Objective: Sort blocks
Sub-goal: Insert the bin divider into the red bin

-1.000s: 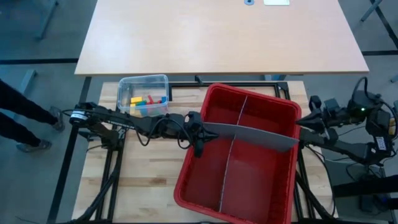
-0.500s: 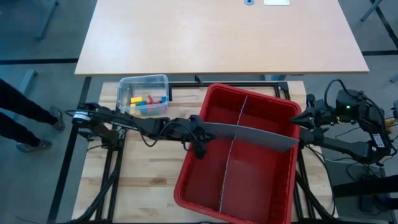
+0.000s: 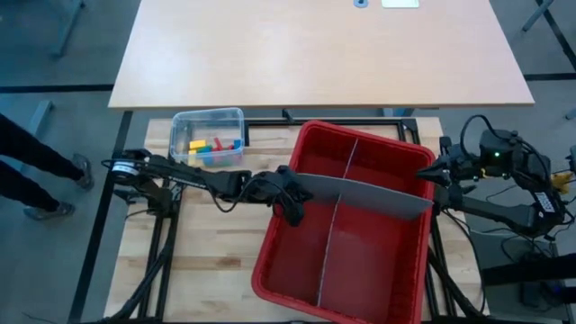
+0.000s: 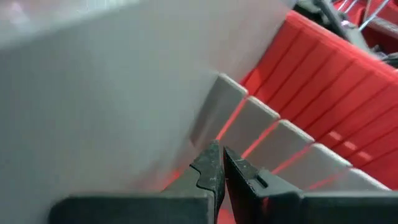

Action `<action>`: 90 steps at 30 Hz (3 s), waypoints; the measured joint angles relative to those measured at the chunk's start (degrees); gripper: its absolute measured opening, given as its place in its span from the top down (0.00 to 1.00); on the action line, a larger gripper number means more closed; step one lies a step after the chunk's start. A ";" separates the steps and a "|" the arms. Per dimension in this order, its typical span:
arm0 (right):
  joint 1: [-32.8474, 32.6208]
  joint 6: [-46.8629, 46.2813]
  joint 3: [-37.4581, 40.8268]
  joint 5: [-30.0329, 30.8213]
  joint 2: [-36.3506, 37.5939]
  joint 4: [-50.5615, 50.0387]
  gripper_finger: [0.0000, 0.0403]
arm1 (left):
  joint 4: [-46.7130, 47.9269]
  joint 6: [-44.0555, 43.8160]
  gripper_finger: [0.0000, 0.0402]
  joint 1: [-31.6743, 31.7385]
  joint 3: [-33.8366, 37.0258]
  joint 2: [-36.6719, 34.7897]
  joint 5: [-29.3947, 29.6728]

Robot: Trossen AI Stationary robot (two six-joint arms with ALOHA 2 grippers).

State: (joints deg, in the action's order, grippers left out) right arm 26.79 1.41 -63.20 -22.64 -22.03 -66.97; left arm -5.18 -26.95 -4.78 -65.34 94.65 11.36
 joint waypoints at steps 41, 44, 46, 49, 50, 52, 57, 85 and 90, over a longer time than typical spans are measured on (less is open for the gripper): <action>0.04 -1.55 0.37 0.94 -0.32 0.02 1.00 | -7.15 5.04 1.00 2.82 0.11 -7.30 2.94; 0.04 -1.53 0.39 1.67 -0.32 0.04 1.00 | -3.81 0.82 1.00 2.82 -0.21 -6.76 -0.35; 0.04 -1.49 0.39 1.74 -0.32 0.12 1.00 | -2.39 -0.80 1.00 2.69 -0.26 -6.43 -1.73; 0.04 -1.48 0.42 1.75 -0.32 0.59 1.00 | -3.11 -1.04 1.00 2.43 -0.19 -6.28 -2.18; 0.04 -1.56 0.43 1.75 -0.32 0.74 1.00 | -4.34 -0.62 1.00 2.43 -0.09 -6.29 -2.32; 0.04 -1.90 0.44 1.78 -0.32 1.29 1.00 | -7.12 1.13 1.00 2.44 0.20 -6.28 -2.07; 0.04 -2.29 0.44 1.77 -0.32 1.61 1.00 | -9.91 3.99 1.00 2.41 0.22 -7.09 -1.48; 0.02 -2.09 0.51 1.80 -0.32 1.70 1.00 | 8.08 -5.12 1.00 1.16 0.13 -5.27 2.95; 0.00 -2.20 0.72 1.86 -0.32 1.72 1.00 | 9.09 -5.10 1.00 2.20 0.11 -5.31 3.99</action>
State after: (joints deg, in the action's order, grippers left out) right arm 26.79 -0.79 -62.48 -20.78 -22.35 -65.26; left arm 3.91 -32.05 -2.58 -65.23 89.34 15.35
